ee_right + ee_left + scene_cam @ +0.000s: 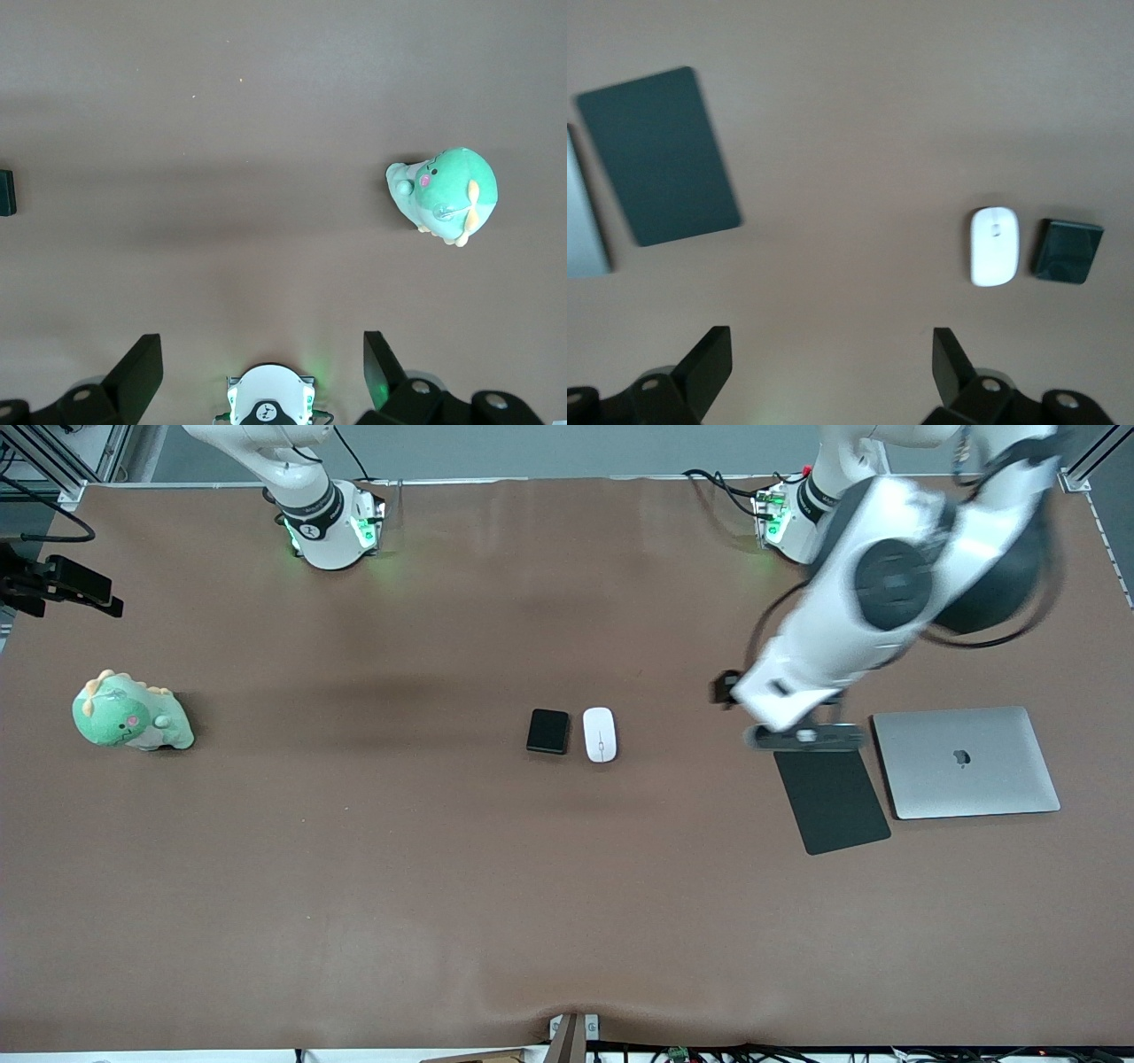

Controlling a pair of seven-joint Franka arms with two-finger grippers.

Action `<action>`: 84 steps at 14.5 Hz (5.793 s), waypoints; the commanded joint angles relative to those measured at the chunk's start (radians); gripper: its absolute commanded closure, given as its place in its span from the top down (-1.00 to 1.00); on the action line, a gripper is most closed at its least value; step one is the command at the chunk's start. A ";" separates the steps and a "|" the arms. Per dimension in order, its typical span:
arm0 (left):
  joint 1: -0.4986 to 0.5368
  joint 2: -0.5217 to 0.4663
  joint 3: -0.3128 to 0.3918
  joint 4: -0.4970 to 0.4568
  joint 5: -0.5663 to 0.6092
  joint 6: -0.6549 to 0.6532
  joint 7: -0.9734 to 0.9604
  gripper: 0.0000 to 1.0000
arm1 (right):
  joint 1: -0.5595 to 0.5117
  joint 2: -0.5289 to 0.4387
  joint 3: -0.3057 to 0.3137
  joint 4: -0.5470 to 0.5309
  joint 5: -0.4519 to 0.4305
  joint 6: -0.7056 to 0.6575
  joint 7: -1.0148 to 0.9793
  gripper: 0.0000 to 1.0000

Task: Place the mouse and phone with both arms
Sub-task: 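Move the left gripper toward the white mouse beside the phone, then lower the left gripper and grasp the white mouse, then carry the mouse to the pad while the right gripper reaches the phone, then release the mouse on the pad while the right gripper lowers over the phone, then grasp the dark green phone with the right gripper and lift it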

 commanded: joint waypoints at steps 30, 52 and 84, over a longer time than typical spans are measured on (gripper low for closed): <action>-0.122 0.208 0.022 -0.248 0.077 0.582 -0.224 -0.74 | 0.076 0.236 0.001 -0.006 0.075 0.130 0.172 1.00; 0.399 0.272 0.013 -0.331 0.160 0.680 0.283 -0.32 | 0.496 0.375 0.003 -0.097 0.213 0.413 0.563 1.00; 0.354 -0.364 0.019 0.028 0.059 -0.222 0.316 1.00 | 0.852 0.721 0.003 -0.192 0.276 1.093 0.899 1.00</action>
